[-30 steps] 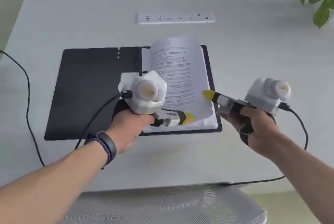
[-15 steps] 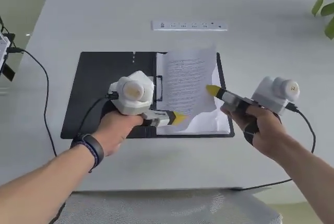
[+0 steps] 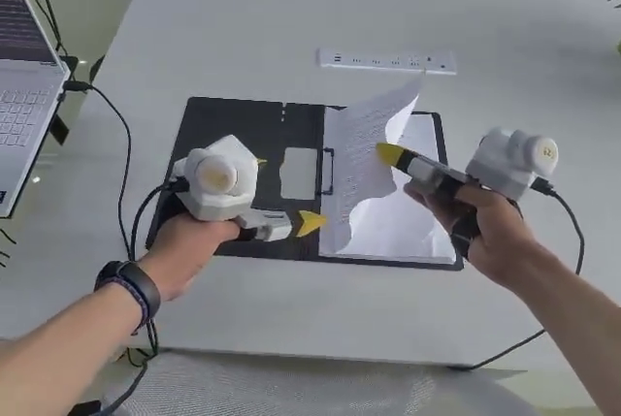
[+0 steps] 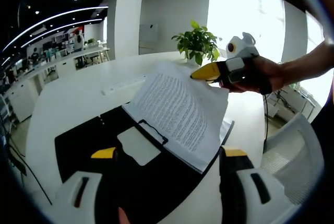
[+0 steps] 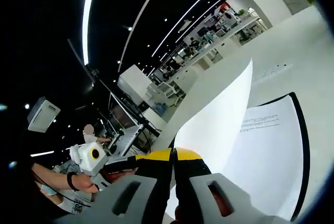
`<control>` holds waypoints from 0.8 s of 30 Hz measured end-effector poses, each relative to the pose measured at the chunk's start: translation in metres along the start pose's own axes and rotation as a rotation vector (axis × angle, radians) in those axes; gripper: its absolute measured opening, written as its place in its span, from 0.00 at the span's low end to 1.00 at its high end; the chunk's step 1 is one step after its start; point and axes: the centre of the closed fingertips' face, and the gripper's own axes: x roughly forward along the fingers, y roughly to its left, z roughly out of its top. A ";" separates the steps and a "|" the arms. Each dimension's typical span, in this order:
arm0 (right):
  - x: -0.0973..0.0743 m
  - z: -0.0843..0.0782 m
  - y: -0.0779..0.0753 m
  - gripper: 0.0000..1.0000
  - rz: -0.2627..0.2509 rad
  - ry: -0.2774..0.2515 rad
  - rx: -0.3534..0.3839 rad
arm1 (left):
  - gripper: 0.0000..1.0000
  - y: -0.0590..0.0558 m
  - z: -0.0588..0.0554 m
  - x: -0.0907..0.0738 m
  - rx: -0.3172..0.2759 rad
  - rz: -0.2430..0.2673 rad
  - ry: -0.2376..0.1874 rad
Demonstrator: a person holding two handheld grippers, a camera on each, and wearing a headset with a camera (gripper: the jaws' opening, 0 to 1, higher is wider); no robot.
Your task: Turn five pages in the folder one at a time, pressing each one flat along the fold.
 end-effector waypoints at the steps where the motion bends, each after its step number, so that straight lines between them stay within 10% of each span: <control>1: 0.005 -0.001 0.005 0.00 0.014 0.010 -0.009 | 0.79 0.004 -0.001 -0.005 0.001 0.008 -0.001; 24: 0.091 -0.053 0.063 0.00 0.170 0.185 -0.077 | 0.79 0.041 -0.039 -0.070 -0.087 0.117 -0.010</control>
